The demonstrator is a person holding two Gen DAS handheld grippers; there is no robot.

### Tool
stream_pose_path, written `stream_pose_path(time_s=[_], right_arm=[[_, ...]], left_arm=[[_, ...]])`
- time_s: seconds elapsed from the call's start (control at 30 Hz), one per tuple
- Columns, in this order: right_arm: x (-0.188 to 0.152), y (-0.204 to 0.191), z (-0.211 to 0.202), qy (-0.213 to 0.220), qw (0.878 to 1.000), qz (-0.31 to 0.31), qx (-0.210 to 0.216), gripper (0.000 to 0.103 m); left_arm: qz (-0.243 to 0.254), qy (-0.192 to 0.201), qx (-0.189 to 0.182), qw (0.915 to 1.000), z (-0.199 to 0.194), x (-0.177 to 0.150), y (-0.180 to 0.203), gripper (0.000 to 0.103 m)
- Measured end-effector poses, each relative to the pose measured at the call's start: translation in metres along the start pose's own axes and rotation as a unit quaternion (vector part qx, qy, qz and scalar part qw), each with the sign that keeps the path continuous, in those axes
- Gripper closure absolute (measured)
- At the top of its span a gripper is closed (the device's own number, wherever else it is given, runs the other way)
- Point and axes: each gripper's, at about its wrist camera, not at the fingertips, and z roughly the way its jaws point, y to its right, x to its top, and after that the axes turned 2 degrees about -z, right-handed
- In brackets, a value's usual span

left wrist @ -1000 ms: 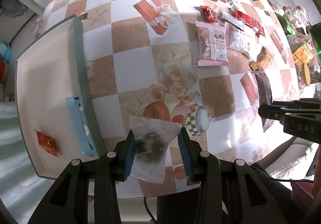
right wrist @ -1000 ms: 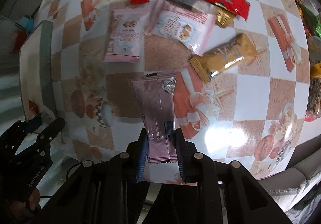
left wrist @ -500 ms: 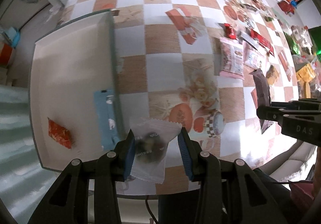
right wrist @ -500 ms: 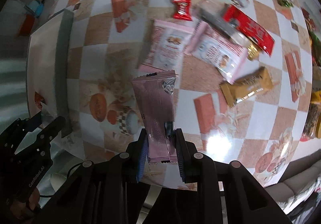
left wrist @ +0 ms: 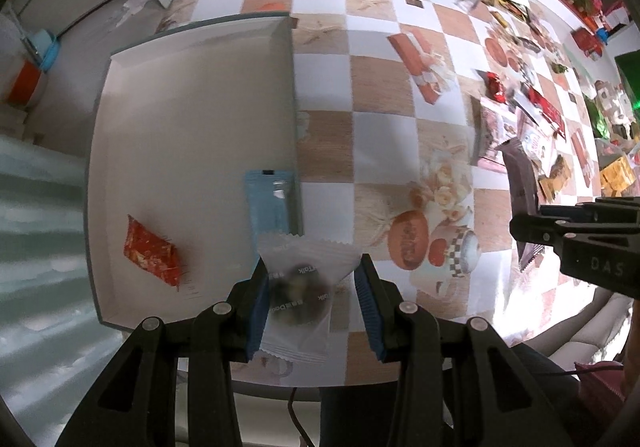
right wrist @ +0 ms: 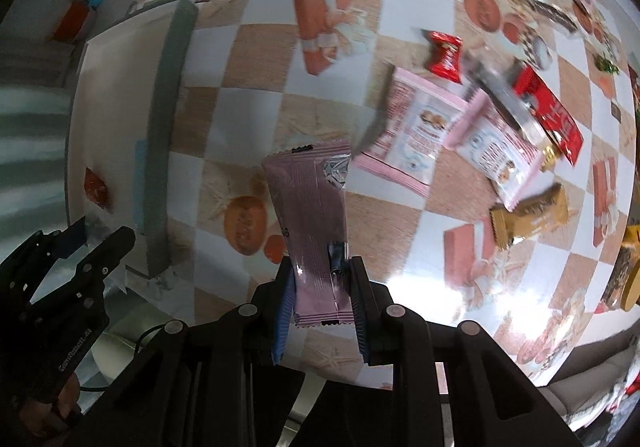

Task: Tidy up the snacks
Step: 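Carry the clear candy with the left gripper while the right carries the pink bar to the tray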

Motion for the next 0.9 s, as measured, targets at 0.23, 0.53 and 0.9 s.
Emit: stream_pose_path(time_s=[0.23,0.53,0.9], right_arm=[[0.007,-0.015,-0.008,0.003,1.0,-0.023,-0.002,0.075],[0.025,-0.053,-0.005,0.002,0.998,-0.058,-0.005,0.075],[0.052,-0.105,-0.016,0.004,0.993,-0.117,-0.006,0.075]], left_arm=[[-0.024,0.005,0.001,0.9997,-0.002,-0.003,-0.022,0.059],[-0.065,0.013,0.003,0.9978,-0.004,-0.004,-0.053,0.059],[-0.121,0.014,0.012,0.9925,-0.002,0.002,-0.099,0.059]])
